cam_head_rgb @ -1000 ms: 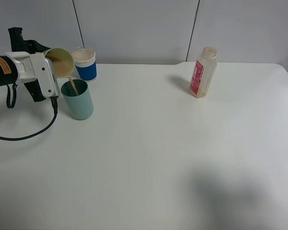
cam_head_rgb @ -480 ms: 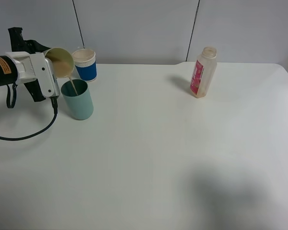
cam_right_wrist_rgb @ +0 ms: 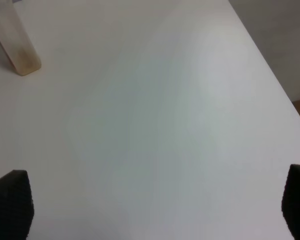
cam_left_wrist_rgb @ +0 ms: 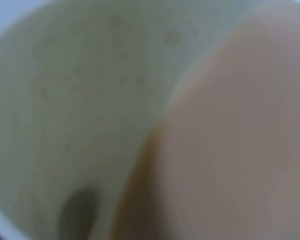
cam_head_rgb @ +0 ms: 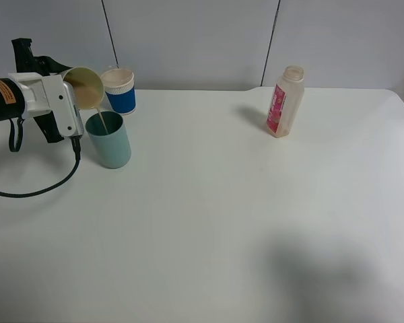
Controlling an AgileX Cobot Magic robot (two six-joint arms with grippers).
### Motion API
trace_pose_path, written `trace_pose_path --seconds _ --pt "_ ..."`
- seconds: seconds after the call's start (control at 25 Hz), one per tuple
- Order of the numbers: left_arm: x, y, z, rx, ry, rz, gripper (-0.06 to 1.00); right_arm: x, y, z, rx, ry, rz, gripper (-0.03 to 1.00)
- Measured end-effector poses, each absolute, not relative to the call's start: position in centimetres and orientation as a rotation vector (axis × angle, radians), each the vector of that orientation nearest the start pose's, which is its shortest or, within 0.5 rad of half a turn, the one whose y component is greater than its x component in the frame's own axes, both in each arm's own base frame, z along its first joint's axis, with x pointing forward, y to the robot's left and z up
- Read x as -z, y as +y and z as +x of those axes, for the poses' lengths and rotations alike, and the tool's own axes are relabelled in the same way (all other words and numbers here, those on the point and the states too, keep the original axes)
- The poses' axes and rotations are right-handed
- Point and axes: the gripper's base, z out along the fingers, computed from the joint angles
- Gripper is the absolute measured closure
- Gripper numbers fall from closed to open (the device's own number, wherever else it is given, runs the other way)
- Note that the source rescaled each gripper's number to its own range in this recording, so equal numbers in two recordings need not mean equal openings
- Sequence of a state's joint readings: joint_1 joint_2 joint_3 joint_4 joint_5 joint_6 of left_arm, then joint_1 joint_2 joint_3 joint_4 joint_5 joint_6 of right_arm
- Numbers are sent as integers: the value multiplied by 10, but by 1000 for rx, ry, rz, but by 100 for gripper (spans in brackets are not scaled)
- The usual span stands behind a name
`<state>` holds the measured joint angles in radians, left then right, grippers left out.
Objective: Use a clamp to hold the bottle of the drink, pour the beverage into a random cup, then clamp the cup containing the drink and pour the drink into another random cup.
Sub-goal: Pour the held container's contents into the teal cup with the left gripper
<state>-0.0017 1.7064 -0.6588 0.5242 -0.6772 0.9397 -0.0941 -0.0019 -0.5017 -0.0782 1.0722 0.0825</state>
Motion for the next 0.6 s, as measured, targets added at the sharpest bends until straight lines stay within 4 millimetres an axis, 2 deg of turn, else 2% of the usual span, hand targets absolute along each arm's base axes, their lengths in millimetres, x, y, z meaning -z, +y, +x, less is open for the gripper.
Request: trace_pose_path --seconds 0.6 --pt "-175 -29 319 -639 1340 1427 93 -277 -6 -7 101 2043 185 -3"
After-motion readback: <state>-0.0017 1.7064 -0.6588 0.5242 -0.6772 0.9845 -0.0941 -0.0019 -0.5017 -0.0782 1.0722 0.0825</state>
